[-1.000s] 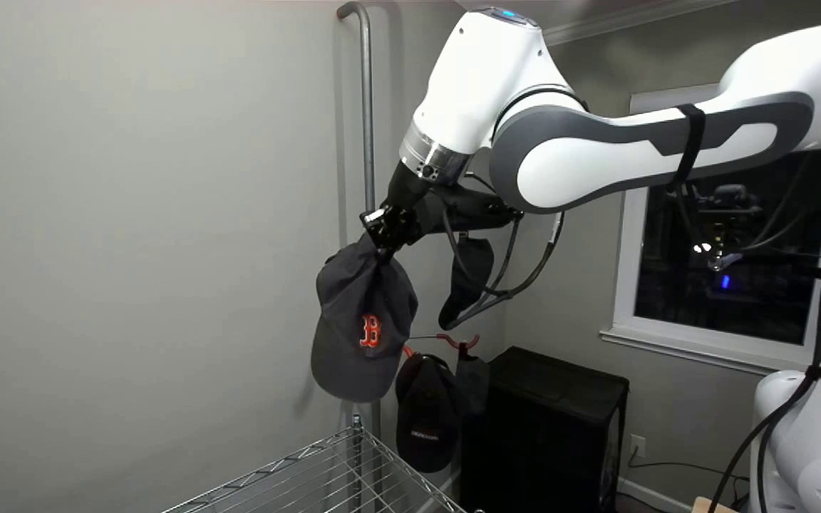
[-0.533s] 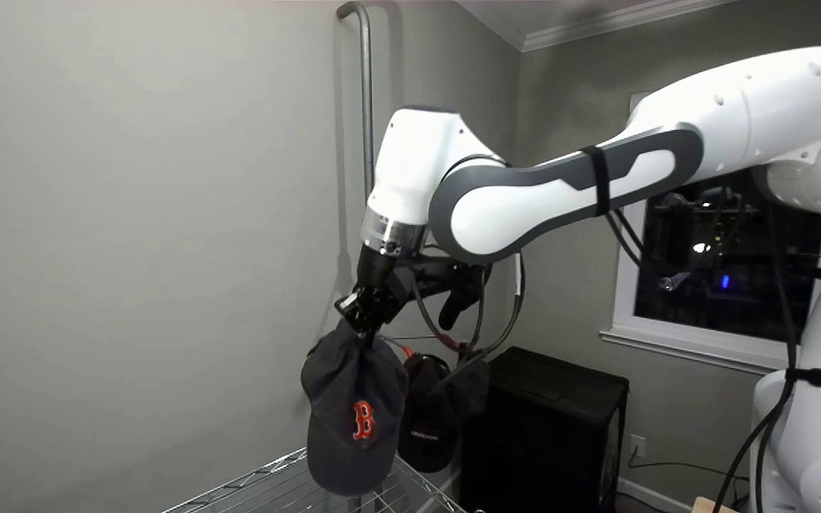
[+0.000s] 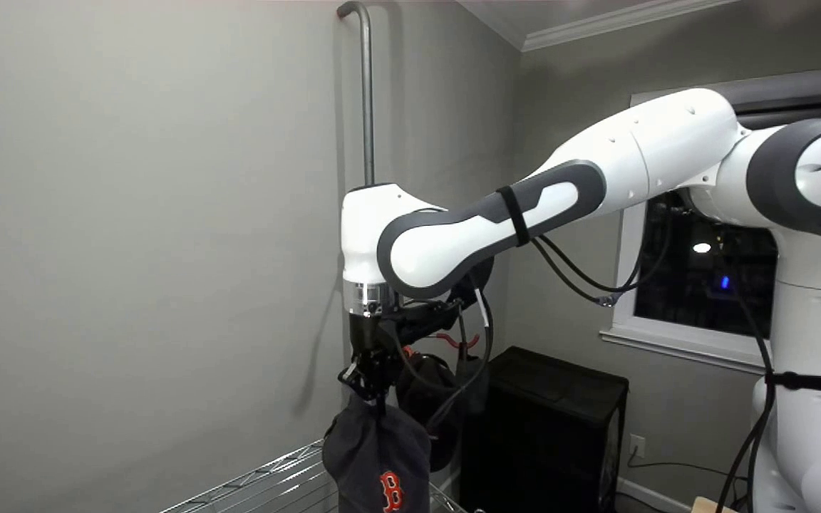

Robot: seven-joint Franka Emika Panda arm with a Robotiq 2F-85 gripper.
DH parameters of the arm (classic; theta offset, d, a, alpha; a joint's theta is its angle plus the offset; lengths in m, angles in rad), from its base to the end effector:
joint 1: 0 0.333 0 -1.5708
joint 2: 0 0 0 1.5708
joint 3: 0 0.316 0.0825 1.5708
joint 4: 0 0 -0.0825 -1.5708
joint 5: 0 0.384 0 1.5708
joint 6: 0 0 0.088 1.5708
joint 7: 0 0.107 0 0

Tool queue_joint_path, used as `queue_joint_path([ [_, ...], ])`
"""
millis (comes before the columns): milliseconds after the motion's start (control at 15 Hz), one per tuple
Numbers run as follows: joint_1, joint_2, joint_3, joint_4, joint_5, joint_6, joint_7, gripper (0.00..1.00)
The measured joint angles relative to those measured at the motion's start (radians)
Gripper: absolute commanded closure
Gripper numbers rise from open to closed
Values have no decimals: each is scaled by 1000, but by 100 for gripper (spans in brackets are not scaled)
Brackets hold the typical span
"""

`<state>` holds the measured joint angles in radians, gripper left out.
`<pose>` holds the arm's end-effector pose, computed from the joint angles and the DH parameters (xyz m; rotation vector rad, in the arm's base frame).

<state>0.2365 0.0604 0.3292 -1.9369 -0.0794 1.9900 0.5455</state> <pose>0.4870 0.3002 0.4540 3.0934 0.0807 0.0383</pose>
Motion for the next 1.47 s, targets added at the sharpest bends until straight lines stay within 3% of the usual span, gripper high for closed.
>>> queue_joint_path([
  [333, 21, 51, -24, 68, 10, -82, -31, 97],
  [467, 33, 69, -34, 79, 8, -81, -31, 71],
  [1200, 71, 103, -49, 89, -7, -66, -40, 1],
  [1467, 71, 98, -50, 89, -7, -56, -40, 0],
])
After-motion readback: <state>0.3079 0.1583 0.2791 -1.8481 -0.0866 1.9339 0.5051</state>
